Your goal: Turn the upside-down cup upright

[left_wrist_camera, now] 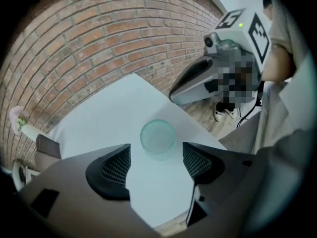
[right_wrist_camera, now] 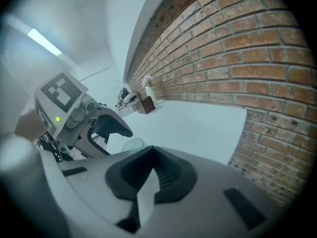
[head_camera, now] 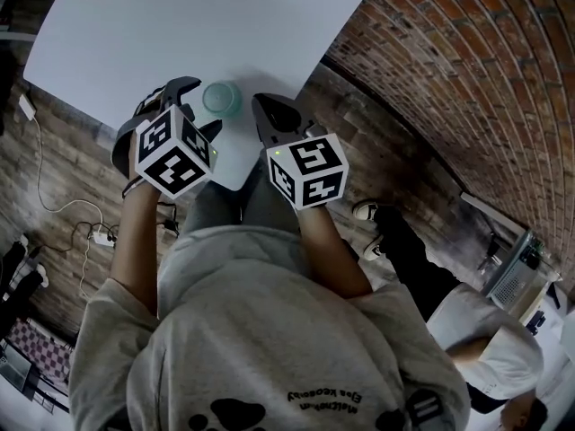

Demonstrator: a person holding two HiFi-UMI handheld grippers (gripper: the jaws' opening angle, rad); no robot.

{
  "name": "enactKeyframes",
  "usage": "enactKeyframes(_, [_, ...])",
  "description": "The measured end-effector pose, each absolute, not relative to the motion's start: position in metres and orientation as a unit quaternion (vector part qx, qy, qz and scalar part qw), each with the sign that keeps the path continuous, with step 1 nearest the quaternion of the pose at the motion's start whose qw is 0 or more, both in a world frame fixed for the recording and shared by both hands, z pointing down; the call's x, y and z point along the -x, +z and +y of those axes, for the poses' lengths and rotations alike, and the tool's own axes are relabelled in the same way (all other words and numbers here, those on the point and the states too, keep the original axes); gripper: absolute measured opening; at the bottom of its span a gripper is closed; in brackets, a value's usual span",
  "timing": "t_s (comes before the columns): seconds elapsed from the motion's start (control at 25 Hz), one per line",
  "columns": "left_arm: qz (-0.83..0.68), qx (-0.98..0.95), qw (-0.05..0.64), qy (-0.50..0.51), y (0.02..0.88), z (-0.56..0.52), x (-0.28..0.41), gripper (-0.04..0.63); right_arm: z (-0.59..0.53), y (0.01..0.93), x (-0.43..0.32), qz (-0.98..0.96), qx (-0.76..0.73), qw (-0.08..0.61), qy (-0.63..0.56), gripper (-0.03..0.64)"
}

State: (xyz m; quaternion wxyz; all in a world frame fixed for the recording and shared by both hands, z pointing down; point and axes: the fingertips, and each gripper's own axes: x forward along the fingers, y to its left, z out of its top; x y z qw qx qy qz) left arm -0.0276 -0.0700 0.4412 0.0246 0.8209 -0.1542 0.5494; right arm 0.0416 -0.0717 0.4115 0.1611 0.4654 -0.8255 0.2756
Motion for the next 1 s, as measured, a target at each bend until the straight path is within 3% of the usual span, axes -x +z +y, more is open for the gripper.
enactKeyframes(0.2, [-0.272,-0.857,0.045,0.435,0.388,-0.072,0.043,0.315,-0.068,0.375,-0.024,-0.842,-0.459,0.15,0.239,0.006])
enactKeyframes(0.24, [-0.303,-0.86,0.046,0.408,0.377,-0.075,0.047,0.277,-0.068,0.367,-0.021,-0.846,-0.458,0.146,0.231,0.006])
enactKeyframes(0.32, [-0.363,-0.863,0.053,0.347,0.355,-0.082,0.052,0.123,-0.069,0.351,-0.014,-0.852,-0.457,0.139,0.214,0.006])
enactKeyframes(0.36, [-0.386,-0.864,0.06,0.316,0.346,-0.084,0.051,0.079,-0.069,0.344,-0.011,-0.854,-0.457,0.136,0.206,0.006])
enactKeyframes(0.48, [-0.423,-0.866,0.069,0.258,0.327,-0.075,0.043,0.034,-0.064,0.322,-0.005,-0.858,-0.463,0.128,0.184,0.006])
enactKeyframes(1.0, [-0.496,-0.852,0.051,0.159,0.262,-0.018,0.035,0.01,-0.013,0.247,0.002,-0.87,-0.477,0.099,0.075,0.006])
